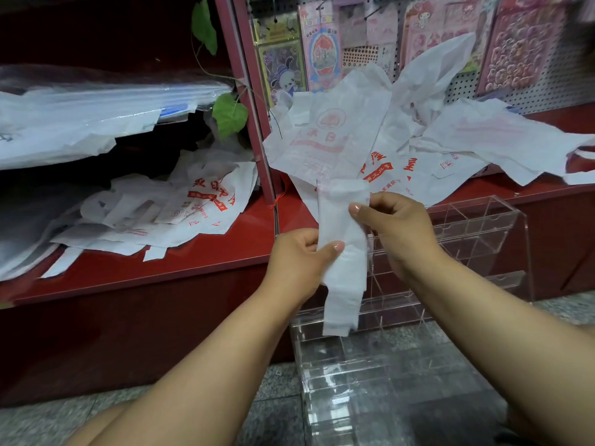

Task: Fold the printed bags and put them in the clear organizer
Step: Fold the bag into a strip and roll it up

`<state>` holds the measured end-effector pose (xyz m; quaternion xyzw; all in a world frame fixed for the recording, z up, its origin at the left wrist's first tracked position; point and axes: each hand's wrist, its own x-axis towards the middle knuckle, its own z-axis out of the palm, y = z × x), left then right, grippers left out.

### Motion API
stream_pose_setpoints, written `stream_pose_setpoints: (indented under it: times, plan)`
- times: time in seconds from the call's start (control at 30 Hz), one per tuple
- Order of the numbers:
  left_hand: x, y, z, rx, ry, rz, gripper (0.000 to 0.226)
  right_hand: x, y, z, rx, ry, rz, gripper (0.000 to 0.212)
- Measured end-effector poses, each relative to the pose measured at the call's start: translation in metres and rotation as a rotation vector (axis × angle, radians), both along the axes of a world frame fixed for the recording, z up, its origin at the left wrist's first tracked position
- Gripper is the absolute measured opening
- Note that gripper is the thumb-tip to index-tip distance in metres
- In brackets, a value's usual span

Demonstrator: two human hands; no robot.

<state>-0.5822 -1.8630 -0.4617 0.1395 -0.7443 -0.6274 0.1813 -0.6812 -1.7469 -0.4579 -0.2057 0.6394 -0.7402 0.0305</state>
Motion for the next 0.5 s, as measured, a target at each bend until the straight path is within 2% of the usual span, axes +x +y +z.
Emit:
stream_pose_setpoints:
  times: [0.03,0.1,0.17,0.3,0.33,0.4,0.5]
  plan:
    - [0.000,0.001,0.000,0.001,-0.008,-0.010,0.015,0.001,0.000,0.002,-0.049,-0.049,0.039,0.004]
    - [0.000,0.001,0.001,0.006,-0.029,-0.026,0.014,0.001,0.002,0.007,-0.172,-0.162,0.111,0.013]
    - [0.001,0.001,0.002,-0.007,-0.040,-0.021,0.011,-0.001,0.004,0.012,-0.246,-0.229,0.095,0.016]
    - [0.002,0.002,0.008,0.020,-0.009,0.048,0.007,-0.006,0.003,0.012,-0.217,-0.254,0.075,0.010]
    - [0.002,0.000,0.009,0.026,0.009,0.087,0.008,-0.007,0.003,0.010,-0.178,-0.272,0.080,0.015]
    - [0.000,-0.006,0.009,0.051,0.059,0.190,0.012,-0.006,0.004,0.007,0.034,-0.250,0.147,0.019]
    - [-0.002,-0.015,0.010,0.105,0.134,0.303,0.023,0.005,0.004,0.000,0.368,-0.130,0.380,0.014]
